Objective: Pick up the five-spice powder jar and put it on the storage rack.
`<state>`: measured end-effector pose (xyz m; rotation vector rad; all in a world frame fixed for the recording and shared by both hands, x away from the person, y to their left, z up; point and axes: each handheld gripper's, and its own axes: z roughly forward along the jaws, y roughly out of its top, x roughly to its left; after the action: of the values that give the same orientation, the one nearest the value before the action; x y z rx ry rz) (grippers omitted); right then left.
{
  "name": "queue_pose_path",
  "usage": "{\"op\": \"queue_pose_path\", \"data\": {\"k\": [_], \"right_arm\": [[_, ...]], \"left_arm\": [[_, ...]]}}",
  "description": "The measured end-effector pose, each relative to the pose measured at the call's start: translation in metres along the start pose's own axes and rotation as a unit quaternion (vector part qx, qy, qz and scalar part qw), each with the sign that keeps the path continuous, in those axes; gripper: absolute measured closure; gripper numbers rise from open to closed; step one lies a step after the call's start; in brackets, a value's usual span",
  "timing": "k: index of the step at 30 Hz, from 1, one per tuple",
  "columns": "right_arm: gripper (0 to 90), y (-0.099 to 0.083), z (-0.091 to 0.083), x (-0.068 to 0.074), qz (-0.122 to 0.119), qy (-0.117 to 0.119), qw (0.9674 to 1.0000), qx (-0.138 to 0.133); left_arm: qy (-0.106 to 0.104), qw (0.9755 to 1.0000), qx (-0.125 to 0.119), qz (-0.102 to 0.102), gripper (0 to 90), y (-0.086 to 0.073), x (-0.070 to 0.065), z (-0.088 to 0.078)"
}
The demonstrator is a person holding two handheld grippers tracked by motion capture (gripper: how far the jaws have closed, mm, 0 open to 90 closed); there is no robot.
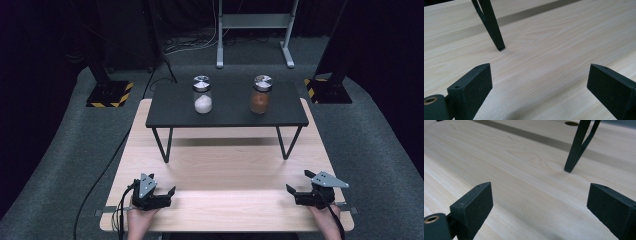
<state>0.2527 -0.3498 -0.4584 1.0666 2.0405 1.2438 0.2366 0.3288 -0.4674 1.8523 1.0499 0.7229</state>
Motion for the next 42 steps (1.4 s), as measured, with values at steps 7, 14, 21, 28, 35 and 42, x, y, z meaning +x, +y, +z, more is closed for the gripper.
{"op": "queue_pose_path", "data": {"k": [7,14,21,28,35,42], "right_arm": [[5.6,-0.001,0.0018,-0.0014,0.006,-0.001,1.0,0.004],[6.3,0.0009,0.0029,-0.0031,0.009,0.003,0.9999,0.009],[6.5,0.001,0.0029,-0.0032,0.011,0.002,0.9999,0.009],[6.5,0.0021,0.0034,-0.0031,0.012,0.002,0.9999,0.012],[6.4,0.003,0.004,-0.0033,0.012,0.002,0.9998,0.015],[6.4,0.0037,0.0043,-0.0035,0.012,0.003,0.9998,0.017]], "left_arm": [[0.0,1.0,0.001,0.002,5.3,0.0003,-0.0009,0.0],[-0.001,1.0,0.001,0.0,5.3,0.0002,-0.0009,0.0],[-0.003,1.0,0.002,0.0,5.4,0.0004,0.0001,-0.0001],[-0.003,1.0,0.002,0.002,5.3,0.0006,-0.0001,-0.0001],[-0.003,1.0,0.002,0.002,5.3,0.0004,-0.0003,-0.0002],[-0.003,1.0,0.003,0.002,5.3,0.0006,-0.0004,-0.0002]]}}
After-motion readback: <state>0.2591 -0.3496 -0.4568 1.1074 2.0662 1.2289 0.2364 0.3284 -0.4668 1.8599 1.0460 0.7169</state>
